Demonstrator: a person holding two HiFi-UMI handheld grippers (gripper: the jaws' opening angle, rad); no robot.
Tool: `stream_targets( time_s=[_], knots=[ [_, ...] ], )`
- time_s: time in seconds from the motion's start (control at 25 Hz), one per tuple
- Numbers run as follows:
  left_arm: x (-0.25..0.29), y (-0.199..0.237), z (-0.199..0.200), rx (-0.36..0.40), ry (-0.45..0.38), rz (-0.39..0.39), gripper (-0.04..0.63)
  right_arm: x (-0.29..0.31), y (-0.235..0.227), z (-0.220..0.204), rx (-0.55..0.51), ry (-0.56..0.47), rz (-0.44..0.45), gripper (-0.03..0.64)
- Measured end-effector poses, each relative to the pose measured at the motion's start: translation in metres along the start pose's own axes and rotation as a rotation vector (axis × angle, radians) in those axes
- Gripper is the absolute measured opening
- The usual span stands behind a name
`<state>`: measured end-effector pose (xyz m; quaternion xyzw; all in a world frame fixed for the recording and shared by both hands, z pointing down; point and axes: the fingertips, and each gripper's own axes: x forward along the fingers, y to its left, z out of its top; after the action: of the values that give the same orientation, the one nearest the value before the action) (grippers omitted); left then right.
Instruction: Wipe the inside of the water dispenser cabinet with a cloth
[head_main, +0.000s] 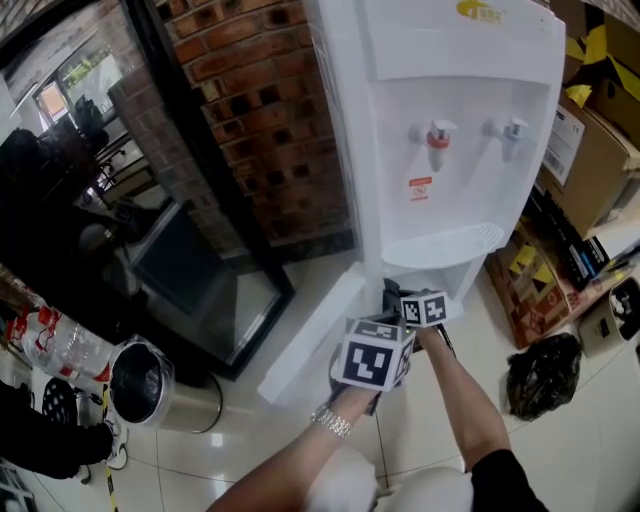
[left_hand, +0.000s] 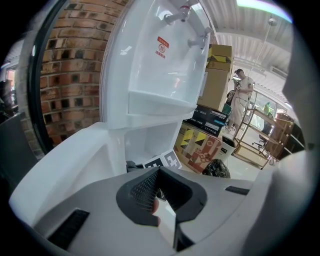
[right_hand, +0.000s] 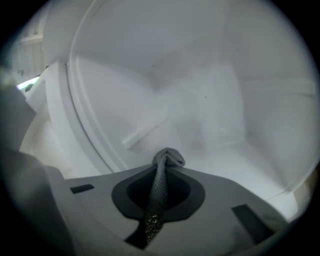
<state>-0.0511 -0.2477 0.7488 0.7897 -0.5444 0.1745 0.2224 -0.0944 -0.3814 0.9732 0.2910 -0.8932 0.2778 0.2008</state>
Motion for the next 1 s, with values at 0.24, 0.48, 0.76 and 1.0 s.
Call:
stream_targets(
  time_s=[0.24,0.48,0.76,1.0],
  knots=[
    [-0.002,-0.001,0.002,0.003,-0.007,-0.004,0.005,-0.045,-0.106,-0.031,0.043,0.094,-0.397,0.014],
    [0.001,-0.008,0.002,0.007,-0.005,-0.020,0.005,-0.102,-0.144,0.003,-0.001,-0.060,-0.614,0.014],
    [0.001,-0.006,0.005,0.002,-0.019,-0.017,0.005,-0.047,-0.087,-0.007,-0.044,-0.003,-0.424,0.014],
    [-0.002,-0.002,0.003,0.005,-0.012,-0.009,0.005,-0.010,-0.014,-0.003,-0.044,0.006,-0.184,0.014]
  ],
)
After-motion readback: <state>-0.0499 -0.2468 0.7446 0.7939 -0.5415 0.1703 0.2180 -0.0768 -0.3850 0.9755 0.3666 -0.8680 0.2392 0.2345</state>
